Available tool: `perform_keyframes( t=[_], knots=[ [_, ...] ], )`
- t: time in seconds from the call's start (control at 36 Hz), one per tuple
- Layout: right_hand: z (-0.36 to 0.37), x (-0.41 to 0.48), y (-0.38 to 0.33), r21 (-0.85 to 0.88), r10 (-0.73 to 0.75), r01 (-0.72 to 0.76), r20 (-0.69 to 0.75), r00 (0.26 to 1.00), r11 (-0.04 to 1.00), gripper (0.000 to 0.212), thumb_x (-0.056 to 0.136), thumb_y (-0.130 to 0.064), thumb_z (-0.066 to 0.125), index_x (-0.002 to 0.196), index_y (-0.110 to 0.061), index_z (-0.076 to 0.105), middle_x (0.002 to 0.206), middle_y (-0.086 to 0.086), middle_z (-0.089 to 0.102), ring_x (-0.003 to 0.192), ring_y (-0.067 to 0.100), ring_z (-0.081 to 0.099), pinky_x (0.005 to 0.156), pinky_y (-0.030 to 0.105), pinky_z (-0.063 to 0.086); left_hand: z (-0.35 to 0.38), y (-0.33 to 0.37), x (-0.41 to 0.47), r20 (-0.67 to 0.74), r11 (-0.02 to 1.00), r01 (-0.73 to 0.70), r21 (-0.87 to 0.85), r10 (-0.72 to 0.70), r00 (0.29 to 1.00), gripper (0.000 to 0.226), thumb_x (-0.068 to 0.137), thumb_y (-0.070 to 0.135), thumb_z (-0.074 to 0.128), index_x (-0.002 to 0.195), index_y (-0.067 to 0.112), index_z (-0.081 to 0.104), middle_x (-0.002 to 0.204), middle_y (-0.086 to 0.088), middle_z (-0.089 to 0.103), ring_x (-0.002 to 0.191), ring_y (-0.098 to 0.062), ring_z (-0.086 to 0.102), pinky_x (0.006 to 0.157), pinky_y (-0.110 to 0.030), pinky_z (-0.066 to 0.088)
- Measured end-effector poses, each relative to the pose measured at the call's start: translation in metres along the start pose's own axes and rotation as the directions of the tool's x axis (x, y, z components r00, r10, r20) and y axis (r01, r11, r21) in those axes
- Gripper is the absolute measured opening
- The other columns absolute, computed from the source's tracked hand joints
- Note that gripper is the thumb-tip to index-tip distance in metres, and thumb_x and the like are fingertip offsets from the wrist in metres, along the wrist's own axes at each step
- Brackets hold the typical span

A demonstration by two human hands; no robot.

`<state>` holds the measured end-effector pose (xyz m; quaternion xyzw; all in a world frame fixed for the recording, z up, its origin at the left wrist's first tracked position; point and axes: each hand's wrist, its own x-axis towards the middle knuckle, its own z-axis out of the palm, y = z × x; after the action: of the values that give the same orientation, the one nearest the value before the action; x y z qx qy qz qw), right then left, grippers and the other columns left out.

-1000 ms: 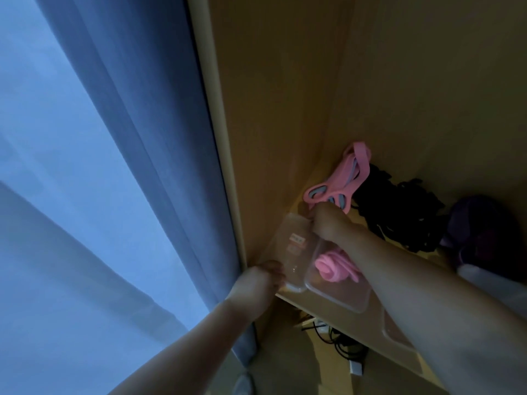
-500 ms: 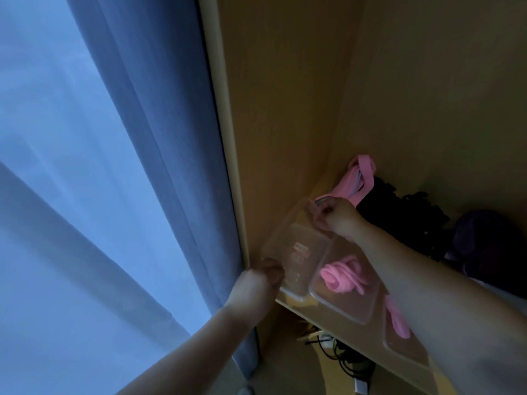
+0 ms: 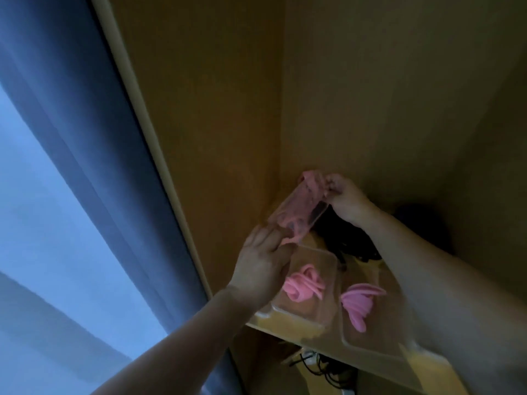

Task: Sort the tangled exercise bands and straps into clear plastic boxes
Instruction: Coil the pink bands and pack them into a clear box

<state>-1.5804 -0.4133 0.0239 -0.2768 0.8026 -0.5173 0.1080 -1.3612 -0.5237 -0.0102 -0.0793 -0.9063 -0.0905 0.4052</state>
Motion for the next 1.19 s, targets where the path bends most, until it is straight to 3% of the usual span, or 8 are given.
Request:
perform_keyframes(
  t=[0.08, 0.17, 0.33, 0.47, 0.56, 0.69, 0.89, 1.19],
  knots=[
    [-0.025, -0.011, 0.003, 0.008, 0.022, -0.021, -0.076, 0.997, 1.000, 0.035, 0.093, 0.008, 0.042, 0.083, -0.023, 0.053, 0.084, -0.001, 0.059, 0.087, 0.020, 0.055, 0.080, 0.032, 0.044, 0.008, 0.010, 0.014, 0.039, 0.998, -0.054, -0.030, 0.055, 0.998, 0.017, 0.072, 0.004, 0.075, 0.084, 0.016, 0.072, 0.109, -0.004, 0.067, 0.111, -0.025, 0.059, 0.102, -0.047, 0.040],
    [-0.049, -0.024, 0.011, 0.027, 0.058, -0.055, -0.128, 0.990, 0.998, 0.039, 0.091, 0.012, 0.035, 0.079, -0.022, 0.050, 0.073, 0.000, 0.054, 0.081, 0.023, 0.050, 0.080, 0.034, 0.040, 0.021, 0.020, 0.023, 0.133, 0.969, -0.129, -0.211, 0.159, 0.978, 0.011, 0.085, 0.016, 0.067, 0.093, 0.016, 0.073, 0.116, -0.004, 0.065, 0.121, -0.017, 0.052, 0.110, -0.031, 0.035],
    [-0.082, -0.058, 0.035, -0.179, 0.128, -0.142, -0.085, 0.988, 0.974, 0.021, 0.097, -0.006, 0.049, 0.094, -0.016, 0.068, 0.091, 0.000, 0.063, 0.091, 0.016, 0.056, 0.085, 0.025, 0.041, 0.049, 0.061, 0.004, 0.348, 0.936, -0.110, -0.336, 0.231, 0.908, 0.025, 0.083, 0.021, 0.068, 0.109, 0.022, 0.070, 0.127, 0.003, 0.060, 0.119, -0.012, 0.055, 0.097, -0.031, 0.049],
    [-0.077, -0.083, 0.071, -0.338, 0.190, -0.170, 0.029, 0.981, 0.926, 0.017, 0.095, -0.017, 0.059, 0.102, -0.013, 0.073, 0.101, -0.001, 0.069, 0.102, 0.015, 0.063, 0.090, 0.027, 0.048, 0.063, 0.094, -0.024, 0.394, 0.905, -0.058, -0.422, 0.241, 0.887, 0.014, 0.081, 0.025, 0.067, 0.088, 0.015, 0.075, 0.109, 0.003, 0.068, 0.098, -0.008, 0.063, 0.078, -0.024, 0.055],
    [-0.068, -0.092, 0.088, -0.421, 0.213, -0.157, 0.089, 0.973, 0.893, 0.019, 0.094, -0.015, 0.060, 0.106, -0.008, 0.073, 0.108, 0.005, 0.071, 0.104, 0.016, 0.063, 0.094, 0.028, 0.048, 0.066, 0.101, -0.037, 0.433, 0.904, -0.029, -0.426, 0.231, 0.871, 0.025, 0.080, 0.035, 0.056, 0.089, 0.019, 0.074, 0.105, 0.006, 0.068, 0.093, -0.007, 0.063, 0.075, -0.020, 0.054],
    [-0.054, -0.095, 0.104, -0.461, 0.206, -0.125, 0.131, 0.970, 0.879, 0.017, 0.092, -0.013, 0.061, 0.101, -0.008, 0.075, 0.103, 0.006, 0.073, 0.097, 0.017, 0.067, 0.092, 0.031, 0.050, 0.069, 0.102, -0.052, 0.460, 0.919, -0.016, -0.395, 0.213, 0.862, 0.031, 0.065, 0.025, 0.082, 0.094, 0.021, 0.073, 0.104, 0.010, 0.068, 0.096, -0.009, 0.063, 0.074, -0.023, 0.056],
    [-0.051, -0.094, 0.102, -0.517, 0.195, -0.081, 0.171, 0.966, 0.852, 0.019, 0.093, -0.012, 0.060, 0.104, -0.006, 0.074, 0.108, 0.007, 0.072, 0.102, 0.018, 0.064, 0.094, 0.029, 0.047, 0.072, 0.112, -0.059, 0.404, 0.953, -0.050, -0.298, 0.173, 0.898, 0.008, 0.074, 0.021, 0.072, 0.081, 0.022, 0.074, 0.091, 0.013, 0.071, 0.086, -0.007, 0.064, 0.064, -0.025, 0.055],
    [-0.054, -0.094, 0.106, -0.603, 0.284, -0.118, 0.188, 0.940, 0.789, 0.020, 0.093, -0.012, 0.056, 0.094, -0.011, 0.076, 0.097, 0.009, 0.073, 0.092, 0.024, 0.066, 0.086, 0.035, 0.052, 0.074, 0.105, -0.066, 0.492, 0.969, 0.012, -0.247, 0.114, 0.863, 0.028, 0.051, 0.011, 0.082, 0.075, 0.024, 0.074, 0.085, 0.013, 0.071, 0.079, -0.008, 0.065, 0.056, -0.023, 0.054]
  ],
)
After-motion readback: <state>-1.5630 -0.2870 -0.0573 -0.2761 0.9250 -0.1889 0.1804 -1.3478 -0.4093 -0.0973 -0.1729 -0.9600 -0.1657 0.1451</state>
